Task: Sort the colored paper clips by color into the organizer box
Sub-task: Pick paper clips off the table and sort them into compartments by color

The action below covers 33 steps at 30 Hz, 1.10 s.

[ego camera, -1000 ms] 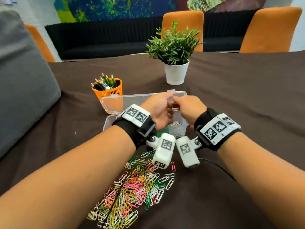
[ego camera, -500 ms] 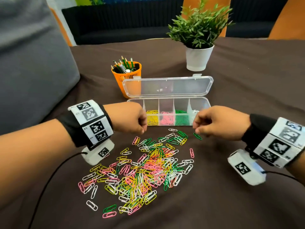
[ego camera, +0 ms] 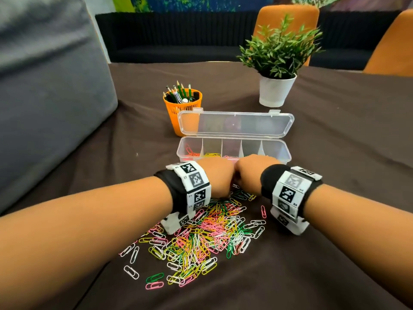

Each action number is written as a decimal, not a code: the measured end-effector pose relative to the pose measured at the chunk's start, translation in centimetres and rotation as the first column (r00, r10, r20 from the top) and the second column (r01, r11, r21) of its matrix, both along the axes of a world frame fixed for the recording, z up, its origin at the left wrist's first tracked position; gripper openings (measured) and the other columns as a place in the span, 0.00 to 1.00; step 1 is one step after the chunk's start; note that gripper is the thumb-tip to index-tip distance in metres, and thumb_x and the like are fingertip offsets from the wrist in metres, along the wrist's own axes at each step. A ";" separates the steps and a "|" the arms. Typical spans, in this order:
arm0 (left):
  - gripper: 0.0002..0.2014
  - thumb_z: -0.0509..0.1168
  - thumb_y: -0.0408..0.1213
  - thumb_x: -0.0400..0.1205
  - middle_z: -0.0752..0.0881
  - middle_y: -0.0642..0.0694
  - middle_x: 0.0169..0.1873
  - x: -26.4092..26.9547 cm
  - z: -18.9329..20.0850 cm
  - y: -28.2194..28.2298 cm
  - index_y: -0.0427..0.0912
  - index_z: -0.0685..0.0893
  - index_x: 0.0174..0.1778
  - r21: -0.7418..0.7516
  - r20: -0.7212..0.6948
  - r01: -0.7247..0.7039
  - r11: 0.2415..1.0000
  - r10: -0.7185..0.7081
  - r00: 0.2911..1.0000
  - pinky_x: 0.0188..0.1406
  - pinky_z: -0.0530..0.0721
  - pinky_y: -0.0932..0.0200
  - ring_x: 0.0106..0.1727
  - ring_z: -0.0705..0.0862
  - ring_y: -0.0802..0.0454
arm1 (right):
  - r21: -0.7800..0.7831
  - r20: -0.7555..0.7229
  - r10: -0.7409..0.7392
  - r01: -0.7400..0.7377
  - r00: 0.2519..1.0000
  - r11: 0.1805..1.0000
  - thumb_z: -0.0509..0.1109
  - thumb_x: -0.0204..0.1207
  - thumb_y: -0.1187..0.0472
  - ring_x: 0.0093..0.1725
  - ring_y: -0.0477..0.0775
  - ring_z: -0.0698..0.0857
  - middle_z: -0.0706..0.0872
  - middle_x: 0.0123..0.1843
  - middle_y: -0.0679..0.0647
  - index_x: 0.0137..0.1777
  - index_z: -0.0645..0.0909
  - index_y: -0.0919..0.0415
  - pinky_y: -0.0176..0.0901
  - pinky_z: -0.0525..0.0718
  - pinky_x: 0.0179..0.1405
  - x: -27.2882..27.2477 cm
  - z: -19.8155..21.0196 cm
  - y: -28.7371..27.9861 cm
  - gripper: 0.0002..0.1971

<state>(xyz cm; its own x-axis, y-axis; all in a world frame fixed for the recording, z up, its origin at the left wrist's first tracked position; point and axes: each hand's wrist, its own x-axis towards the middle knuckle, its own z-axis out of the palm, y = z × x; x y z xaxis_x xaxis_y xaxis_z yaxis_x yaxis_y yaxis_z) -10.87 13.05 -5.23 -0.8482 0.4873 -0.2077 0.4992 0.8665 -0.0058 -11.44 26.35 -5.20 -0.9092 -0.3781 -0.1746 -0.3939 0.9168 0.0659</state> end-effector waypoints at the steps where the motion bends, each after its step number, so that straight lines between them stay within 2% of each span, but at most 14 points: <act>1: 0.09 0.73 0.47 0.76 0.86 0.47 0.36 0.1 -0.2 -0.2 0.45 0.89 0.46 0.006 0.006 -0.001 1.000 0.001 1.000 0.34 0.76 0.57 0.39 0.84 0.45 | -0.021 0.026 -0.007 0.008 1.000 1.000 0.66 0.74 0.57 0.41 0.57 0.83 0.84 0.39 0.48 0.42 0.82 0.49 0.42 0.78 0.37 -0.1 0.0 0.5 0.03; 3: 0.07 0.70 0.44 0.79 0.88 0.45 0.39 0.2 -0.2 -0.5 0.44 0.88 0.45 0.025 0.030 -0.017 1.000 0.016 0.999 0.36 0.76 0.58 0.42 0.84 0.44 | -0.101 0.094 -0.036 0.046 0.995 0.994 0.66 0.70 0.57 0.41 0.56 0.81 0.80 0.34 0.46 0.34 0.74 0.51 0.43 0.80 0.39 -0.1 0.2 1.5 0.05; 5: 0.06 0.67 0.40 0.80 0.88 0.45 0.40 0.3 -0.2 -1.0 0.44 0.88 0.43 0.084 0.062 -0.065 0.994 0.060 0.996 0.38 0.77 0.59 0.43 0.84 0.45 | -0.197 0.152 -0.055 0.085 0.987 0.977 0.68 0.67 0.58 0.38 0.55 0.79 0.77 0.31 0.47 0.32 0.71 0.54 0.46 0.81 0.39 0.2 0.7 2.3 0.08; 7: 0.06 0.66 0.37 0.79 0.88 0.46 0.38 0.1 -0.1 -1.5 0.43 0.88 0.40 0.145 0.078 -0.115 0.983 0.104 0.991 0.40 0.81 0.58 0.43 0.84 0.45 | -0.267 0.148 -0.070 0.108 0.987 0.958 0.69 0.66 0.60 0.33 0.53 0.75 0.75 0.29 0.49 0.31 0.70 0.56 0.44 0.76 0.33 0.4 1.1 2.7 0.10; 9: 0.04 0.70 0.38 0.78 0.90 0.47 0.41 -0.4 0.1 -1.9 0.43 0.89 0.42 0.187 0.091 -0.146 0.971 0.131 0.987 0.43 0.83 0.58 0.44 0.86 0.46 | -0.287 0.125 -0.091 0.123 0.988 0.950 0.69 0.66 0.61 0.32 0.53 0.73 0.74 0.29 0.49 0.31 0.68 0.56 0.42 0.69 0.28 0.5 1.4 2.5 0.11; 11: 0.07 0.75 0.43 0.77 0.90 0.50 0.43 -0.6 0.2 -2.0 0.46 0.91 0.46 0.202 0.102 -0.141 0.969 0.122 0.987 0.44 0.83 0.59 0.45 0.86 0.50 | -0.253 0.157 -0.073 0.112 0.985 0.961 0.65 0.73 0.62 0.35 0.55 0.73 0.74 0.33 0.50 0.34 0.66 0.54 0.43 0.67 0.28 0.6 1.5 1.8 0.11; 14: 0.12 0.76 0.51 0.76 0.90 0.51 0.42 -0.4 -0.3 -1.6 0.47 0.91 0.47 0.146 0.081 -0.119 0.982 0.108 0.991 0.35 0.78 0.61 0.43 0.86 0.51 | -0.206 0.180 0.009 0.028 0.984 0.978 0.58 0.83 0.61 0.42 0.57 0.76 0.78 0.42 0.54 0.43 0.73 0.57 0.44 0.73 0.36 0.7 1.3 0.4 0.08; 16: 0.13 0.74 0.52 0.76 0.89 0.48 0.40 -0.2 -0.6 -1.2 0.46 0.90 0.46 0.107 0.040 -0.089 0.990 0.085 0.996 0.30 0.73 0.60 0.40 0.85 0.48 | -0.158 0.159 0.034 -0.008 0.987 0.987 0.58 0.82 0.59 0.43 0.57 0.80 0.82 0.44 0.55 0.49 0.79 0.61 0.43 0.78 0.39 0.7 1.0 -0.4 0.09; 19: 0.10 0.72 0.47 0.78 0.87 0.45 0.37 -0.1 -0.7 -1.0 0.44 0.90 0.46 0.061 0.019 -0.063 0.996 0.062 0.998 0.32 0.76 0.57 0.38 0.84 0.44 | -0.039 0.140 0.026 -0.021 0.990 0.999 0.62 0.77 0.59 0.48 0.58 0.86 0.88 0.49 0.54 0.55 0.84 0.54 0.45 0.86 0.48 0.3 0.0 -1.0 0.12; 24: 0.08 0.67 0.41 0.80 0.86 0.43 0.36 0.1 -0.4 -1.4 0.41 0.85 0.40 0.088 0.036 -0.101 0.991 0.098 0.995 0.32 0.77 0.56 0.37 0.83 0.44 | -0.067 0.136 0.021 -0.012 0.990 0.998 0.66 0.77 0.57 0.47 0.58 0.86 0.88 0.49 0.53 0.55 0.85 0.53 0.44 0.85 0.48 -0.2 -0.6 -1.1 0.10; 27: 0.06 0.66 0.39 0.79 0.87 0.42 0.38 -0.1 0.3 -1.9 0.44 0.83 0.38 0.185 0.095 -0.172 0.968 0.156 0.983 0.36 0.78 0.56 0.39 0.82 0.45 | -0.050 0.137 0.043 -0.037 0.990 0.998 0.65 0.77 0.57 0.44 0.59 0.82 0.84 0.43 0.54 0.44 0.80 0.55 0.42 0.80 0.45 -0.2 -0.5 -1.0 0.04; 29: 0.04 0.66 0.37 0.77 0.89 0.40 0.38 -0.3 0.6 -2.2 0.40 0.83 0.40 0.262 0.149 -0.234 0.936 0.201 0.968 0.37 0.82 0.53 0.38 0.83 0.44 | -0.109 0.150 0.042 -0.025 0.988 0.994 0.66 0.75 0.56 0.41 0.58 0.80 0.80 0.36 0.51 0.35 0.73 0.53 0.42 0.78 0.41 0.0 -0.2 -0.4 0.08; 31: 0.03 0.63 0.32 0.78 0.91 0.43 0.35 -0.3 0.7 -2.3 0.42 0.80 0.45 0.369 0.290 -0.307 0.877 0.205 0.935 0.31 0.83 0.57 0.35 0.87 0.47 | -0.245 0.229 -0.004 0.061 0.973 0.967 0.67 0.73 0.59 0.35 0.56 0.82 0.79 0.30 0.49 0.34 0.70 0.54 0.42 0.78 0.35 0.2 0.7 0.8 0.10; 33: 0.09 0.57 0.27 0.80 0.91 0.46 0.35 0.1 0.9 -2.1 0.45 0.77 0.50 0.401 0.399 -0.346 0.848 0.179 0.899 0.27 0.82 0.63 0.32 0.88 0.50 | -0.413 0.367 -0.033 0.195 0.930 0.890 0.65 0.73 0.67 0.26 0.55 0.84 0.83 0.26 0.50 0.36 0.69 0.57 0.42 0.80 0.26 0.4 1.5 2.3 0.09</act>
